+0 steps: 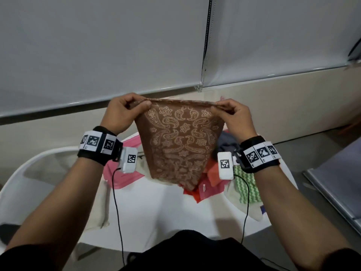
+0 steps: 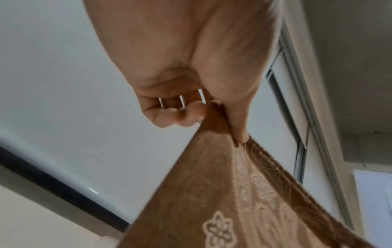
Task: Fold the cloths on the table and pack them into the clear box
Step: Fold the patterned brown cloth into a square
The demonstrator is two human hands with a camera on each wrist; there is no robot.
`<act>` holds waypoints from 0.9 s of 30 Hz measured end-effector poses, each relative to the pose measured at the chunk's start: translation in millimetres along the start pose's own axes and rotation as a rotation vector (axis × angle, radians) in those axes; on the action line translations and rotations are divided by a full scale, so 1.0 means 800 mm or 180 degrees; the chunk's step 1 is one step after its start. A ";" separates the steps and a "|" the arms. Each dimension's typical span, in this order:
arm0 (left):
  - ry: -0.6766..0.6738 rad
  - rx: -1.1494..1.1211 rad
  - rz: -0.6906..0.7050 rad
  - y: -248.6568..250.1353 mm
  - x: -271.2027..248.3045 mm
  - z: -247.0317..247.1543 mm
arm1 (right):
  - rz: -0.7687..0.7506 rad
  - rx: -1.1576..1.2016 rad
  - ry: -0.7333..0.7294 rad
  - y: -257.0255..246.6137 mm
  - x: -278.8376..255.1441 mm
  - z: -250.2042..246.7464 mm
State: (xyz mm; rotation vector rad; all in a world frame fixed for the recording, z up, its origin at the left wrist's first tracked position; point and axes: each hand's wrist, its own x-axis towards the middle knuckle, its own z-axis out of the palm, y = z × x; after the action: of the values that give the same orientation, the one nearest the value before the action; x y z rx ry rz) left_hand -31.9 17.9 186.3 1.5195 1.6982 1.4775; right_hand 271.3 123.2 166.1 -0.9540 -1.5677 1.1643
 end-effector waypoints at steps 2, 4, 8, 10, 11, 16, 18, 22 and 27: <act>0.0052 0.0022 -0.0035 -0.010 -0.008 -0.001 | -0.0035 -0.0050 -0.0042 0.013 0.003 -0.008; 0.0095 0.0195 -0.0012 -0.014 -0.013 0.000 | -0.0056 -0.0070 -0.0166 0.017 0.006 -0.008; 0.0349 0.0286 0.0084 -0.002 -0.011 -0.008 | -0.0034 0.0194 -0.0276 0.005 0.016 0.010; 0.0566 -0.0032 0.0248 0.017 -0.013 -0.019 | -0.0024 0.0480 -0.0206 -0.009 0.018 0.020; 0.0659 -0.0232 0.0360 0.028 -0.016 -0.025 | -0.0010 0.0664 -0.0189 -0.019 0.017 0.025; 0.0712 -0.1123 0.0696 0.068 -0.053 -0.055 | 0.0197 0.1713 -0.0347 -0.053 -0.016 0.044; 0.0690 -0.1069 0.0598 0.057 -0.075 -0.061 | 0.0385 0.1851 -0.0459 -0.043 -0.036 0.060; 0.0332 -0.1452 -0.0510 -0.014 -0.137 -0.053 | 0.1323 0.1431 -0.0853 0.017 -0.087 0.089; -0.0516 -0.1542 -0.2484 -0.164 -0.275 -0.025 | 0.2296 0.0269 -0.1853 0.127 -0.188 0.118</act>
State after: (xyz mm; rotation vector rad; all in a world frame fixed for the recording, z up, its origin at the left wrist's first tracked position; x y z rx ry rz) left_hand -37.9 -165.4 6.4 0.5901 1.4375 1.1657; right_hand 225.7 -15.9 22.6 -1.2422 -1.6278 2.1459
